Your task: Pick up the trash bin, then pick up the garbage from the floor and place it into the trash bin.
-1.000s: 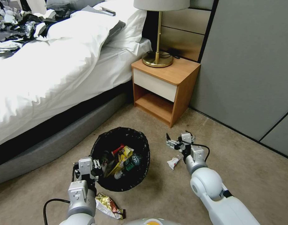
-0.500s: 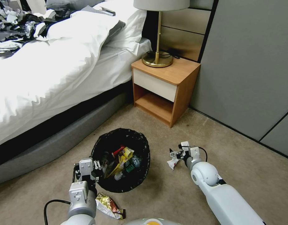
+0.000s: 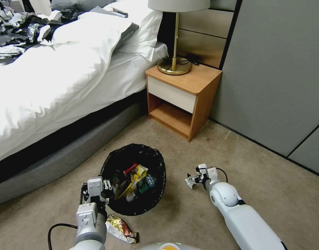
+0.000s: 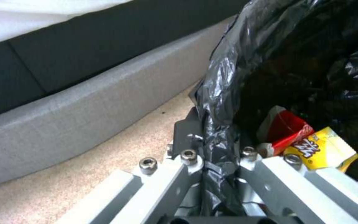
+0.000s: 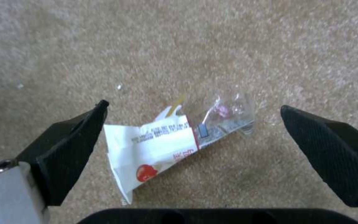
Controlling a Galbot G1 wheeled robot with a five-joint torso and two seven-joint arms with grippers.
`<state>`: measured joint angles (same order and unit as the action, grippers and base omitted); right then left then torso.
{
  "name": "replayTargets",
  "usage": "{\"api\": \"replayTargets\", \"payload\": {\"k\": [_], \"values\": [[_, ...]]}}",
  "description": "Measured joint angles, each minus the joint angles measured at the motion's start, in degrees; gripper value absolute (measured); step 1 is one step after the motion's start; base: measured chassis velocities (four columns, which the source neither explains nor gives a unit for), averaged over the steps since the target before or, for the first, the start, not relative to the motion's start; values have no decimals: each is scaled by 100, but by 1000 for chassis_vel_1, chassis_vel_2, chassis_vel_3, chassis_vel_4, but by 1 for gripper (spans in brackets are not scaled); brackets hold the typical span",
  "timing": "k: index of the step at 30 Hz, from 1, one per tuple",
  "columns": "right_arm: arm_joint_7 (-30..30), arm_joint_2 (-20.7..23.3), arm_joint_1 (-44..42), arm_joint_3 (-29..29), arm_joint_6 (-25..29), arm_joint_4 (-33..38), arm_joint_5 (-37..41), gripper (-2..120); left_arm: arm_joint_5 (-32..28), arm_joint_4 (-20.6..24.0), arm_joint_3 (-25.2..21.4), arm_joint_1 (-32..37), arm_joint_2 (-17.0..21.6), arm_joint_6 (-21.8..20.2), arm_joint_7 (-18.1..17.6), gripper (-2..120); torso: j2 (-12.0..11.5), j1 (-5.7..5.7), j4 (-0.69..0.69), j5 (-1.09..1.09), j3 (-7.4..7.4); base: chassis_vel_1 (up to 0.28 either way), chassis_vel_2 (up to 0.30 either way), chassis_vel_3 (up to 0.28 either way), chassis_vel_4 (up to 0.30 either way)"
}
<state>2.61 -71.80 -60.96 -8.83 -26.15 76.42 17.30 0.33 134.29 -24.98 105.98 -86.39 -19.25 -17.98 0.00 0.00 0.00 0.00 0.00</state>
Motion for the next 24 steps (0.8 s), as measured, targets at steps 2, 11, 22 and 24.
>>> {"api": "replayTargets", "payload": {"k": [2,11,22,24], "values": [[-11,-35,15,-2,59,-101,-48,100,15,0,13,2,-7,1,-1,1,0,0,0,0,0,0,0,0,0],[-59,-162,111,5,299,-501,-169,100,37,0,19,37,-18,8,-5,1,0,0,0,0,0,0,0,0,0],[-108,-283,188,25,483,-811,-177,100,45,-20,18,12,-23,9,-6,1,0,0,0,0,-1,0,0,0,0],[-114,-295,193,25,505,-844,-178,100,45,-20,16,11,-23,9,-6,1,0,0,0,0,-1,0,0,0,0]]}}
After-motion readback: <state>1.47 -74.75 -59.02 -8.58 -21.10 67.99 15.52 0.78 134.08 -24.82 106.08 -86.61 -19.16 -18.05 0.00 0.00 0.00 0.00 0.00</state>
